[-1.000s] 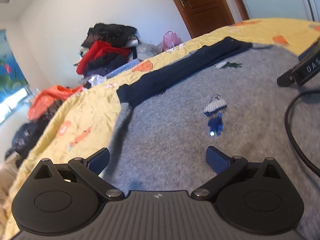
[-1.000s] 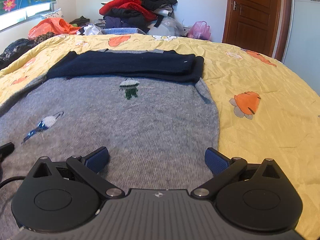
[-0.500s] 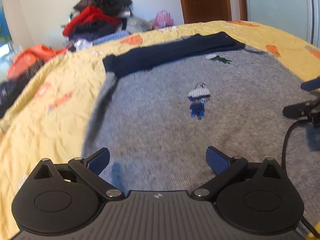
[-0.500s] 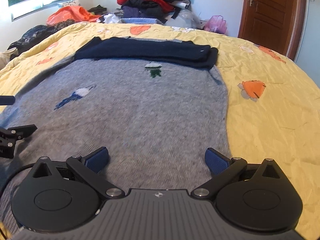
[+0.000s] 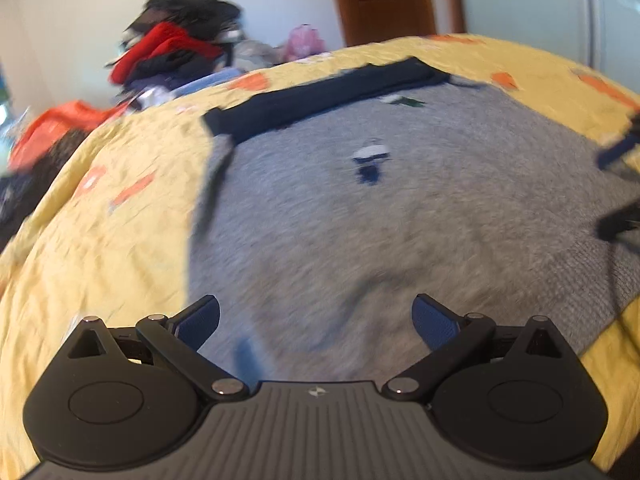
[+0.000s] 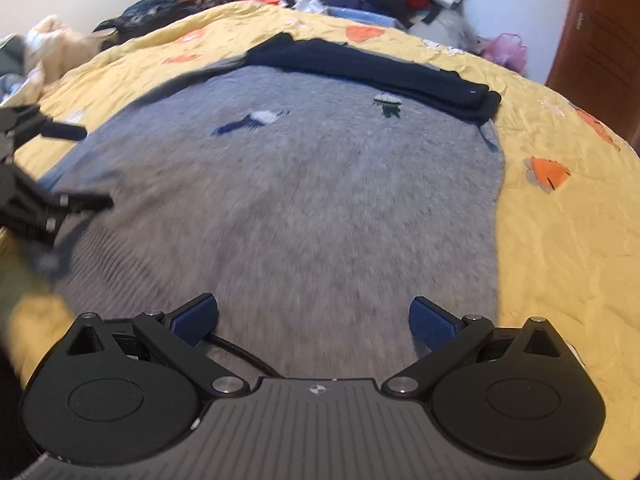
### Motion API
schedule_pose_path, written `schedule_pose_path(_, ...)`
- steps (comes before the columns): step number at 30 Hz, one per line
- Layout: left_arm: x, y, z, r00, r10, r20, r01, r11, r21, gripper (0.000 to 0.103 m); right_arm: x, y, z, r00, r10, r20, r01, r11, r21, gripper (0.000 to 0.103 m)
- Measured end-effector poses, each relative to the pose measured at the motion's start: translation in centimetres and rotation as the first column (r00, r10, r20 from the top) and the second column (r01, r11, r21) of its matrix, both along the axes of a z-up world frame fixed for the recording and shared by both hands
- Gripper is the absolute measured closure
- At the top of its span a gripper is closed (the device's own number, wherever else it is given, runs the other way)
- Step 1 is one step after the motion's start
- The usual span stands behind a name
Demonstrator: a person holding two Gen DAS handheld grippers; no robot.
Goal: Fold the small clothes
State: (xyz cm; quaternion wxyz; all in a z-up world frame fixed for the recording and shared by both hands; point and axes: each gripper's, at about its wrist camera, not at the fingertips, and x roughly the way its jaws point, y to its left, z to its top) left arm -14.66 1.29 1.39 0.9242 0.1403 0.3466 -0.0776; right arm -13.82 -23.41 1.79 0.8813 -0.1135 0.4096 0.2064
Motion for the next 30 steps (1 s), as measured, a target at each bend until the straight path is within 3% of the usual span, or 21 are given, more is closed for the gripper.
schedule_pose_path(3, -0.2, 3.8, 0.3, 0.993, 0.104, -0.061, -0.112, 0.983, -0.148, 0.0, -1.3, -2.9, 1.4, 0.998, -0.048, -0.035, 0.051, 0.996, 0.079, 0.002)
schedule_pose_path(5, 0.1, 6.5, -0.1, 0.978, 0.149, -0.143, -0.183, 0.947, -0.263, 0.0, -1.7, -5.8, 2.1, 0.989, -0.127, -0.073, 0.138, 0.975, 0.172, 0.002)
schedule_pose_path(7, 0.1, 8.4, -0.1, 0.974, 0.153, -0.169, -0.207, 0.906, -0.369, 0.0, -1.5, -8.9, 2.2, 0.968, -0.2, -0.153, 0.236, 0.93, 0.283, 0.003)
schedule_pose_path(10, 0.6, 10.2, 0.3, 0.966, 0.124, -0.229, -0.226, 0.835, -0.502, 0.0, -0.6, -13.0, 0.5, 0.904, -0.259, -0.339, 0.394, 0.812, 0.43, 0.007)
schedule_pose_path(12, 0.8, 11.3, 0.2, 0.958, 0.079, -0.276, -0.24, 0.747, -0.62, 0.0, -0.4, -14.8, -0.3, 0.883, -0.238, -0.404, 0.44, 0.719, 0.539, 0.007)
schedule_pose_path(15, 1.0, 13.0, -1.0, 0.932, -0.044, -0.36, -0.28, 0.543, -0.792, 0.0, 0.2, -16.0, -1.7, 0.839, -0.171, -0.516, 0.504, 0.598, 0.623, 0.016)
schedule_pose_path(17, 0.9, 14.0, -2.2, 0.911, -0.098, -0.4, -0.324, 0.43, -0.843, 0.0, 0.3, -15.8, -2.6, 0.812, -0.101, -0.574, 0.518, 0.577, 0.631, 0.022)
schedule_pose_path(21, 0.5, 15.9, -3.0, 0.906, -0.114, -0.408, -0.359, 0.303, -0.883, 0.0, -0.2, -15.0, -3.1, 0.808, -0.038, -0.588, 0.495, 0.583, 0.644, 0.023)
schedule_pose_path(23, 0.7, 16.6, -3.1, 0.9, -0.101, -0.425, -0.386, 0.27, -0.882, 0.0, -0.2, -14.8, -3.3, 0.805, -0.012, -0.594, 0.492, 0.572, 0.656, 0.026)
schedule_pose_path(24, 0.8, 16.7, -3.1, 0.897, -0.089, -0.433, -0.397, 0.27, -0.877, 0.0, -0.2, -14.6, -3.6, 0.803, 0.0, -0.596, 0.492, 0.566, 0.662, 0.029)
schedule_pose_path(29, 1.6, 15.3, -2.9, 0.886, -0.086, -0.456, -0.394, 0.38, -0.837, 0.001, 0.1, -13.9, -3.9, 0.794, 0.017, -0.607, 0.492, 0.569, 0.659, 0.046)
schedule_pose_path(30, 1.6, 14.9, -2.8, 0.884, -0.101, -0.455, -0.383, 0.401, -0.832, 0.001, 0.5, -13.9, -4.0, 0.791, 0.012, -0.611, 0.494, 0.576, 0.651, 0.055)
